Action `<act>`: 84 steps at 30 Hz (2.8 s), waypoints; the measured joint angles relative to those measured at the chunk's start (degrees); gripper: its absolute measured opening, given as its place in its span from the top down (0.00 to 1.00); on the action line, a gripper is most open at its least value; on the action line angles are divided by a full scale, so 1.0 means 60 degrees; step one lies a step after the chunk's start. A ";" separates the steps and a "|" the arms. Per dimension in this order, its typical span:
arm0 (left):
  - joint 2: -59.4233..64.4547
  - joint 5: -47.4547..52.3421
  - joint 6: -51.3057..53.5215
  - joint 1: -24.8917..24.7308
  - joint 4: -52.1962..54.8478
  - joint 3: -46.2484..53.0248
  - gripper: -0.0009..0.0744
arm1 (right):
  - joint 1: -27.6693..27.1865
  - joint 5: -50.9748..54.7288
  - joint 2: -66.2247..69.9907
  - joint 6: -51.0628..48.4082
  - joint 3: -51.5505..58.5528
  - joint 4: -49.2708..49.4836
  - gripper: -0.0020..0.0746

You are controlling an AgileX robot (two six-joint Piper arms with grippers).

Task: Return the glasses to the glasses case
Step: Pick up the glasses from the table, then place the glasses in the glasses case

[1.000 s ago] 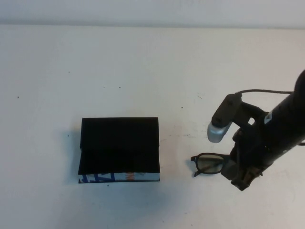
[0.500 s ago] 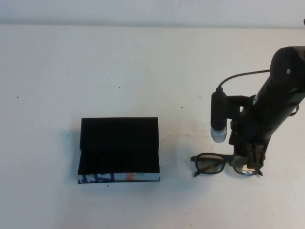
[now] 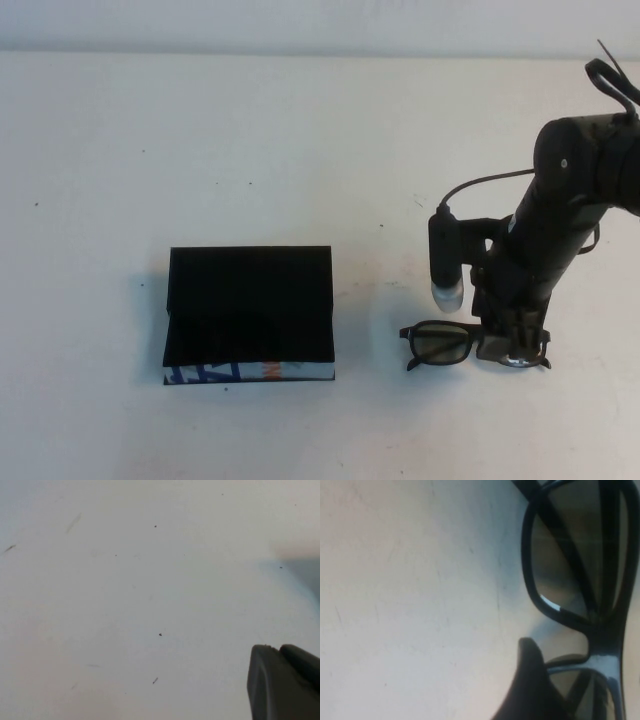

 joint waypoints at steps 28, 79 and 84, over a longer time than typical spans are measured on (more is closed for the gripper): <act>0.0000 0.0000 0.0000 0.0000 0.0000 0.0000 0.99 | 0.0000 -0.0169 0.0548 -0.0022 -0.0204 0.0017 0.56; 0.0000 0.0000 0.0000 0.0000 0.0000 0.0000 0.99 | 0.4307 0.1800 0.2745 0.2930 -0.6212 -0.0052 0.89; 0.0000 0.0000 0.0000 0.0000 0.0000 0.0000 0.99 | 0.4409 0.1813 0.3248 0.2946 -0.6768 -0.0052 0.89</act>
